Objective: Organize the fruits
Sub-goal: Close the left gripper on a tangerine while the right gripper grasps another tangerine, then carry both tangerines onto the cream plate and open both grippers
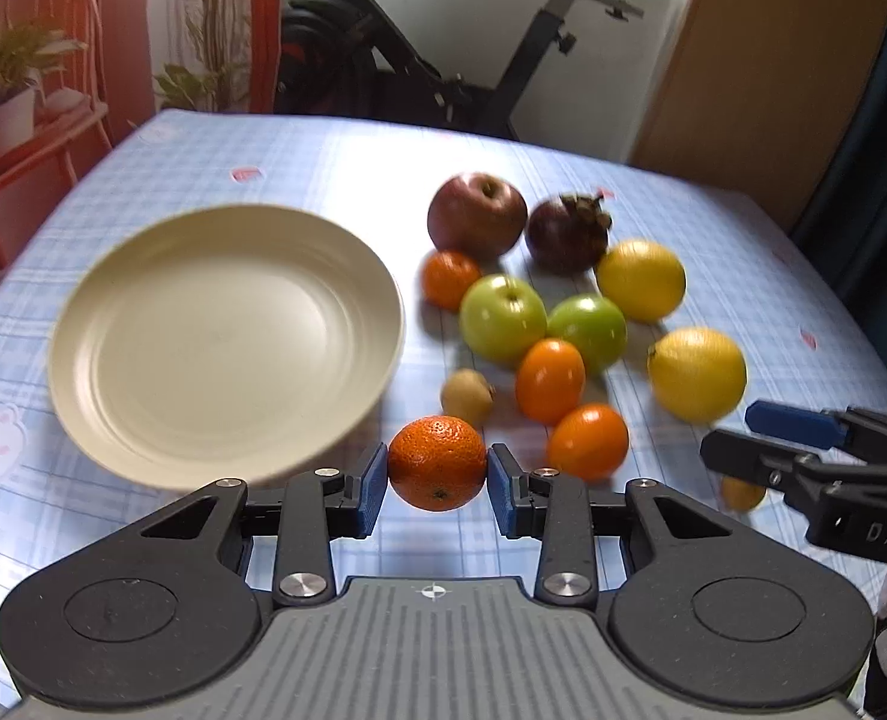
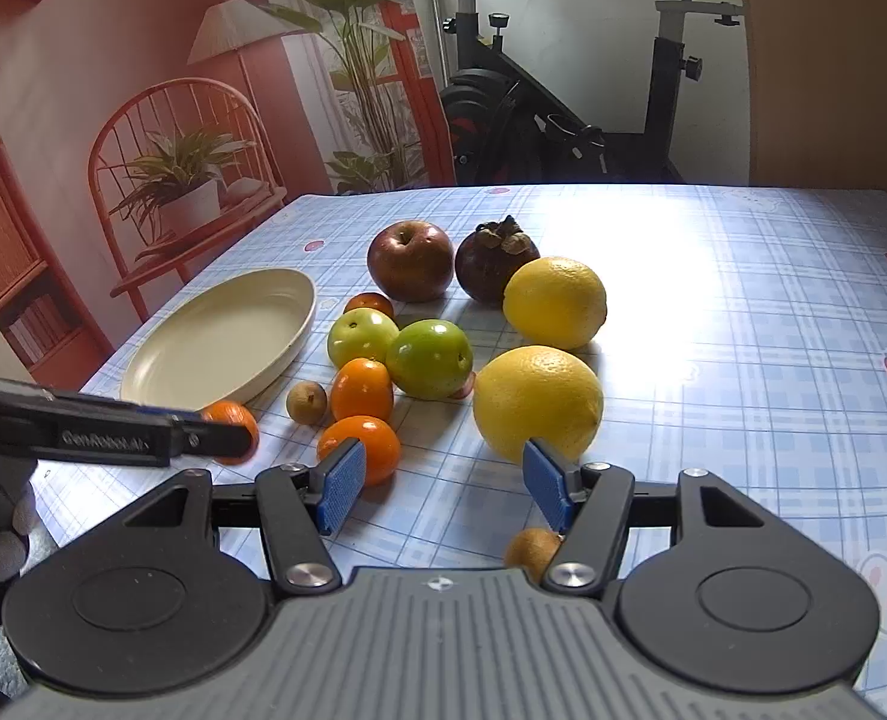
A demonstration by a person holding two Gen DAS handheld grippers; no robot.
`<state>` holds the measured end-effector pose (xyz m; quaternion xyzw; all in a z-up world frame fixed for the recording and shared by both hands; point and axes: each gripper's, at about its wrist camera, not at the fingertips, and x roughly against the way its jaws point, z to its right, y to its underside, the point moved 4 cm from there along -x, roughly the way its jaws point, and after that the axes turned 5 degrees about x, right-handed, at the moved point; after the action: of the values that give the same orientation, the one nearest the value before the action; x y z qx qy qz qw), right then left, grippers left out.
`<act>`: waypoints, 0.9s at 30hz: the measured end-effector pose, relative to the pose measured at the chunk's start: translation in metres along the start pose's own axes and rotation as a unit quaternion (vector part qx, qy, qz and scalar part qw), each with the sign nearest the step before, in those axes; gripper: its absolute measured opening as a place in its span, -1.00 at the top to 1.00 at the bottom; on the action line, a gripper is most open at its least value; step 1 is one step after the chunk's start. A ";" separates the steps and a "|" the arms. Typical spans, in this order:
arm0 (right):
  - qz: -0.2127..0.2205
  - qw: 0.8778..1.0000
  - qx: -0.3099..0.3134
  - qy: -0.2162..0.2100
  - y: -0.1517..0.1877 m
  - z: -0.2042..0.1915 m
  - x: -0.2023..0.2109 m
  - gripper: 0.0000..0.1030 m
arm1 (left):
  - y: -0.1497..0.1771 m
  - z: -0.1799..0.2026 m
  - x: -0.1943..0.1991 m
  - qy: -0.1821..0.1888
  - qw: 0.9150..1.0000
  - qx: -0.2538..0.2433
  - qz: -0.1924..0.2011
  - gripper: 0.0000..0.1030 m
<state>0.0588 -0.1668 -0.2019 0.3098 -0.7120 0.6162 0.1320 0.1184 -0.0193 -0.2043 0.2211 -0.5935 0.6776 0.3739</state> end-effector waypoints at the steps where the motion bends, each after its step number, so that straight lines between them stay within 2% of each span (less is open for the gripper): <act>1: 0.000 1.000 0.003 -0.004 -0.003 -0.002 -0.002 -0.21 | -0.004 -0.002 0.005 0.001 1.000 0.003 0.009 0.26; 7: 0.001 0.999 0.035 -0.028 -0.038 -0.014 -0.022 -0.21 | -0.031 -0.026 0.021 -0.005 0.998 0.033 0.051 0.26; 13: -0.016 0.995 0.084 -0.042 -0.074 -0.032 -0.071 -0.07 | -0.059 -0.065 0.027 -0.027 0.994 0.061 0.081 0.26; 20: -0.063 0.994 0.071 -0.048 -0.094 -0.041 -0.134 0.17 | -0.083 -0.106 0.023 -0.040 0.991 0.082 0.095 0.26; 27: -0.097 0.993 0.035 -0.052 -0.100 -0.041 -0.161 0.21 | -0.083 -0.124 0.012 -0.035 0.991 0.092 0.089 0.26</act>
<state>0.2357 -0.0880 -0.2056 0.4134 -0.6622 0.6083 0.1435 0.1921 0.1053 -0.1667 0.2247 -0.5585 0.7517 0.2692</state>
